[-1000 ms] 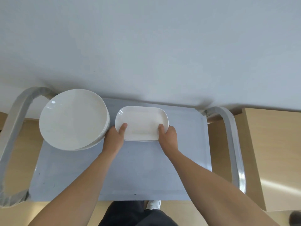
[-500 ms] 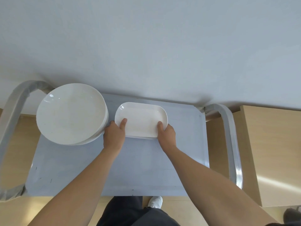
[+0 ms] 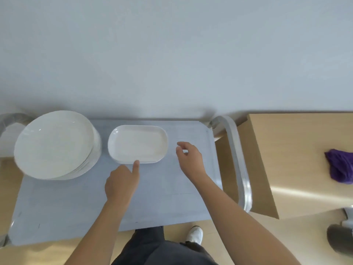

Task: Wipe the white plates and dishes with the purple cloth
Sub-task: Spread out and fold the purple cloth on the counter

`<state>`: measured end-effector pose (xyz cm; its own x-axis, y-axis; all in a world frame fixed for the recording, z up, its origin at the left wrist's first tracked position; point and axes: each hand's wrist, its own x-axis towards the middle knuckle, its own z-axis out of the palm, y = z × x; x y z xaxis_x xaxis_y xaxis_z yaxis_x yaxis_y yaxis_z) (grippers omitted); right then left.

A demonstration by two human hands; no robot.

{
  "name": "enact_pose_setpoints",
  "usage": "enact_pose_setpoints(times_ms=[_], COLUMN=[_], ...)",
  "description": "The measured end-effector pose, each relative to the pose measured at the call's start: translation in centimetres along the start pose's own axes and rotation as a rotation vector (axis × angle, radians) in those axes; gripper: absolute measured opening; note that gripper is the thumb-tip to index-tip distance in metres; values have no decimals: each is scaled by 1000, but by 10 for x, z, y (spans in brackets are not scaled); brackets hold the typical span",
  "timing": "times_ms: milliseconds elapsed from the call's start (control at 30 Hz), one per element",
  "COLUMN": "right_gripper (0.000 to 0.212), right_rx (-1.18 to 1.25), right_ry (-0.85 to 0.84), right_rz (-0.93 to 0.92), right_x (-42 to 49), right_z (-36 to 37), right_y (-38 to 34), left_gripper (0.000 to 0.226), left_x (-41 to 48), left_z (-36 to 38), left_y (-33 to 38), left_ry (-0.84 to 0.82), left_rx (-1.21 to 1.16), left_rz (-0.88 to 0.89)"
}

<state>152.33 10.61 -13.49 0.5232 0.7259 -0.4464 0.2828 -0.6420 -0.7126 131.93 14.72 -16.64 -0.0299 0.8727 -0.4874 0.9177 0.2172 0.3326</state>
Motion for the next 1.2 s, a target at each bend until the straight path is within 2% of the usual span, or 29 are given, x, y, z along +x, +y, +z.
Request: enact_pose_setpoints(times_ms=[67, 167, 300, 433, 767, 867, 967, 1033, 1200], right_gripper=[27, 23, 23, 20, 31, 43, 61, 59, 30], right_rx=[84, 116, 101, 170, 53, -92, -124, -76, 338], right_ry=[29, 129, 313, 426, 475, 534, 493, 458, 344], right_rz=[-25, -39, 0, 38, 65, 110, 208, 246, 173], right_x=[-16, -36, -46, -41, -12, 6, 24, 33, 29], right_z=[-31, -92, -181, -261, -434, -471, -490, -491, -488], right_y=[6, 31, 82, 133, 266, 301, 329, 341, 332], left_gripper=[49, 26, 19, 19, 27, 27, 23, 22, 32], left_x=[-21, -51, -90, -142, -231, -250, -261, -260, -244], left_z=[2, 17, 55, 97, 225, 250, 267, 272, 267], left_y=[38, 109, 204, 295, 438, 464, 476, 477, 480], left_ry=[-46, -128, -129, -178, -262, -304, -339, -345, -323], left_rx=[5, -142, -100, -80, 20, 33, 54, 74, 49], left_rz=[155, 394, 698, 848, 911, 889, 882, 884, 857])
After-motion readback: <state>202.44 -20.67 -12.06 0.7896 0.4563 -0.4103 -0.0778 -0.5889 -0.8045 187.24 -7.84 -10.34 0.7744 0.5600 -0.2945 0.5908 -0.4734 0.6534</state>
